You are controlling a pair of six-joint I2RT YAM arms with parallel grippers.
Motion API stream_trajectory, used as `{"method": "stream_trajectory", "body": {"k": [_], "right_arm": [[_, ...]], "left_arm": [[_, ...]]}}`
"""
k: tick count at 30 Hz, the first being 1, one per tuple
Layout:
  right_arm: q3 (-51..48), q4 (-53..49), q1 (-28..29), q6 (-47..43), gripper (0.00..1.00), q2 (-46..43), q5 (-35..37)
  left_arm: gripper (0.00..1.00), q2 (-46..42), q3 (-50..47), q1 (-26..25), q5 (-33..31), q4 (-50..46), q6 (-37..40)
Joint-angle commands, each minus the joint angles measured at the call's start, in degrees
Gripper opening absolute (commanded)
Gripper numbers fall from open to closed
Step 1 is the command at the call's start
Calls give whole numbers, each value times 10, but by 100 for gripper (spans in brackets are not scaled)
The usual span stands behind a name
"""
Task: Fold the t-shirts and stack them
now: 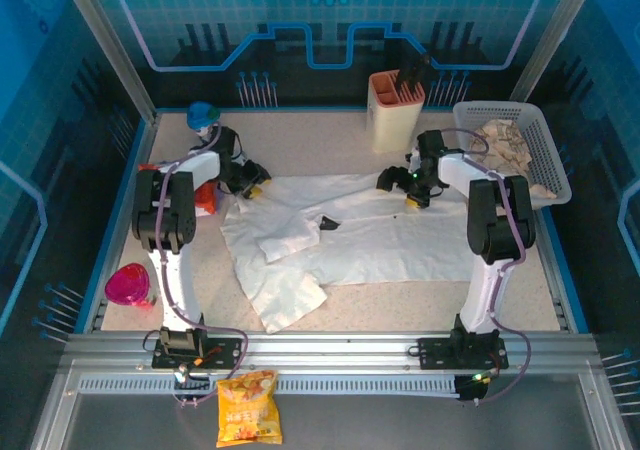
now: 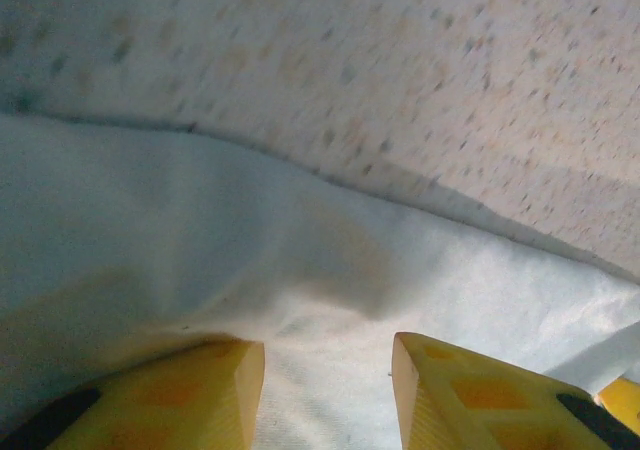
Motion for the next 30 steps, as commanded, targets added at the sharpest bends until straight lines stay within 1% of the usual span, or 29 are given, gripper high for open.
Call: {"method": "stream_trajectory", "body": {"k": [1, 5, 7, 9, 11, 12, 16, 19, 21, 22, 24, 27, 28, 30], "right_arm": [[17, -17, -4, 2, 94, 17, -5], [10, -12, 5, -13, 96, -19, -10], [2, -12, 6, -21, 99, -46, -4], [-7, -18, 6, -28, 100, -76, 12], [-13, -29, 6, -37, 100, -108, 28], [-20, -35, 6, -39, 100, -129, 41], [-64, -70, 3, -34, 100, -220, 91], [-108, -106, 0, -20, 100, -285, 109], [-154, -112, -8, -3, 92, -331, 104], [-179, -111, -13, 5, 91, -357, 93], [-228, -115, -26, 20, 90, -405, 92], [-294, -133, -50, 29, 90, -474, 110], [-315, -142, -64, 31, 89, -491, 115], [-353, -154, -100, 34, 87, -516, 118]], "left_arm": [[40, 40, 51, 3, -12, -40, 27], [40, 58, 127, 6, -36, -84, 55], [40, 62, 161, 10, -34, -105, 59], [40, 58, 182, 10, -32, -126, 63], [40, 37, 181, 10, -21, -142, 62], [40, 13, 166, 9, -15, -141, 59], [43, -117, 55, -7, -7, -107, 43], [44, -206, -39, -20, 10, -95, 29], [45, -264, -108, -33, 7, -93, 21], [46, -295, -146, -42, -2, -98, 21], [48, -357, -211, -56, -16, -107, 18], [50, -456, -305, -73, -25, -115, -10], [53, -492, -331, -78, -29, -121, -21], [55, -552, -366, -88, -31, -141, -38]]}}
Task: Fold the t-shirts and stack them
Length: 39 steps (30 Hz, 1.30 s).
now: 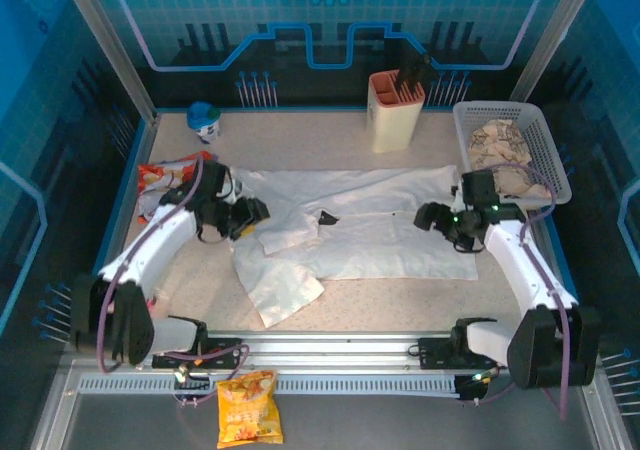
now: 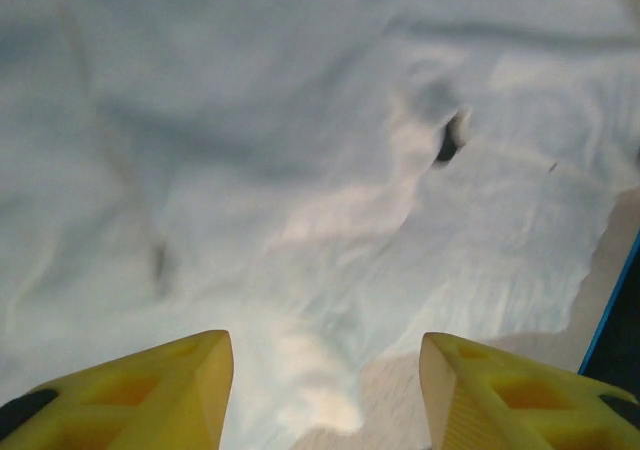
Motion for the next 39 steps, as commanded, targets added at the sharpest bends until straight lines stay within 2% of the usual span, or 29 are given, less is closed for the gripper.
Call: {"method": "stream_trajectory", "body": {"k": [1, 6, 9, 18, 21, 28, 35, 39], "right_arm": [[-55, -43, -55, 16, 85, -38, 17], [-102, -20, -92, 57, 83, -74, 22], [-119, 10, -111, 57, 84, -62, 4], [-115, 43, -137, 39, 86, -18, -34], [-110, 39, -142, 34, 87, -19, -38], [-107, 32, -163, 31, 88, -36, -52], [-110, 30, -172, 29, 89, -34, -49], [-126, 38, -192, 28, 89, -27, -55]], "left_arm": [[56, -89, -45, -14, -12, -48, -41], [55, -174, -84, -50, -6, -120, -88], [54, -228, -129, -87, -8, -142, -139], [50, -375, -266, -217, -42, -148, -321], [47, -374, -285, -259, -65, -125, -357], [46, -305, -312, -340, -105, -40, -420], [40, -259, -330, -351, -120, 52, -443], [31, -250, -316, -351, -147, 48, -435]]}}
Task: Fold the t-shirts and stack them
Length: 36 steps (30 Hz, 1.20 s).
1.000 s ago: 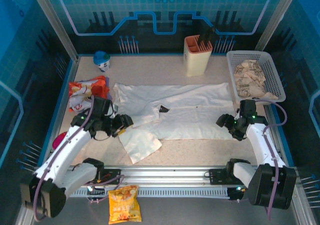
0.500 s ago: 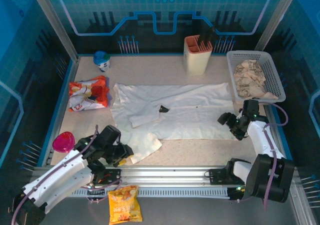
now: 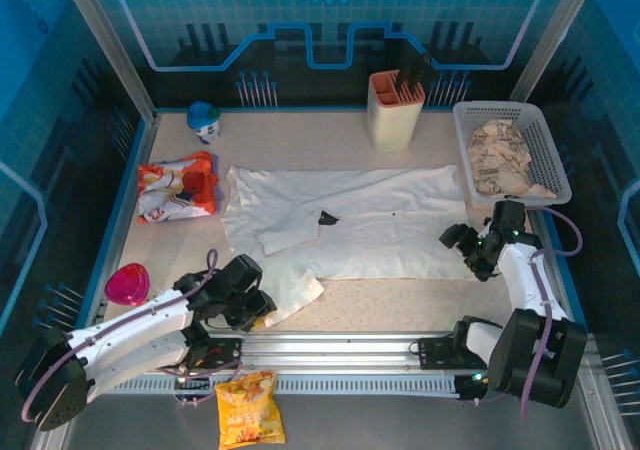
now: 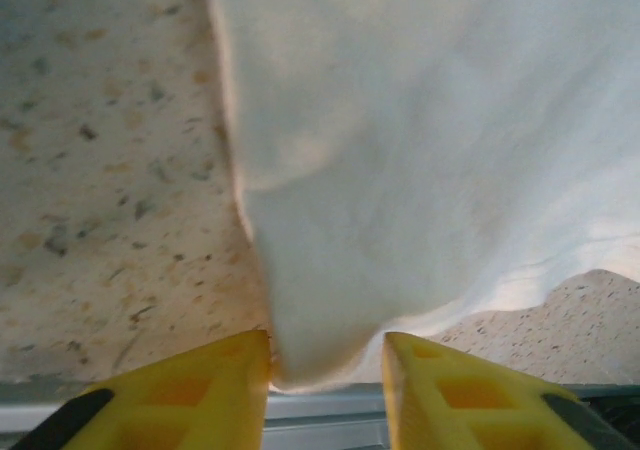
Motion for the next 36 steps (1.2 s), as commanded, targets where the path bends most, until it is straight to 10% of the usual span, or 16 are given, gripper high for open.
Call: {"method": "stream_trajectory", "body": {"k": [1, 8, 18, 36], "right_arm": [[-11, 2, -22, -9, 89, 5, -14], [-5, 1, -44, -13, 89, 14, -34], [2, -6, -45, -23, 89, 41, -28], [15, -29, -26, -17, 78, 93, 36]], "left_arm": [[28, 1, 11, -4, -37, 12, -6], [0, 26, 13, 5, -20, 35, -1], [0, 26, 198, 193, 44, -148, 206], [0, 165, 347, 400, 101, -128, 422]]}}
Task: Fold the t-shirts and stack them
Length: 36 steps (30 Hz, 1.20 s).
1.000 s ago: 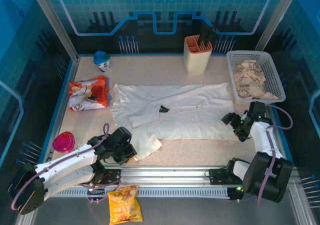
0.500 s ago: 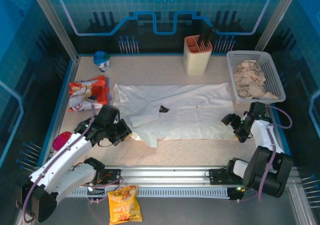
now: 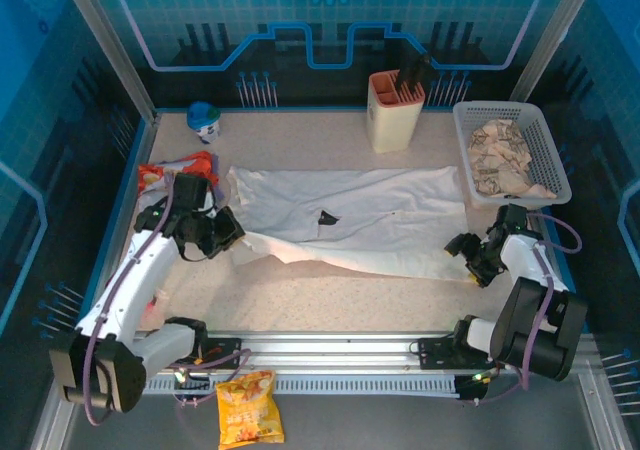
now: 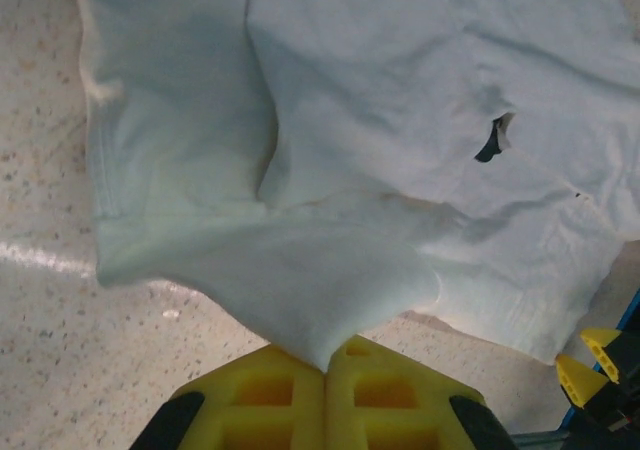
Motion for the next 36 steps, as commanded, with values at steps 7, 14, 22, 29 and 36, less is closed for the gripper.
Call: {"method": "stream_trajectory", "body": {"k": [7, 14, 22, 29, 36], "right_arm": [[20, -46, 41, 18, 76, 11, 54], [19, -65, 68, 34, 60, 11, 71], [12, -36, 70, 34, 40, 47, 62], [9, -16, 70, 32, 34, 69, 57], [34, -3, 70, 26, 0, 102, 20]], "left_arm": [[0, 62, 38, 41, 62, 77, 41], [0, 90, 59, 42, 77, 113, 35], [0, 87, 47, 42, 82, 121, 36], [0, 82, 36, 42, 92, 134, 28], [0, 73, 32, 42, 88, 127, 34]]}}
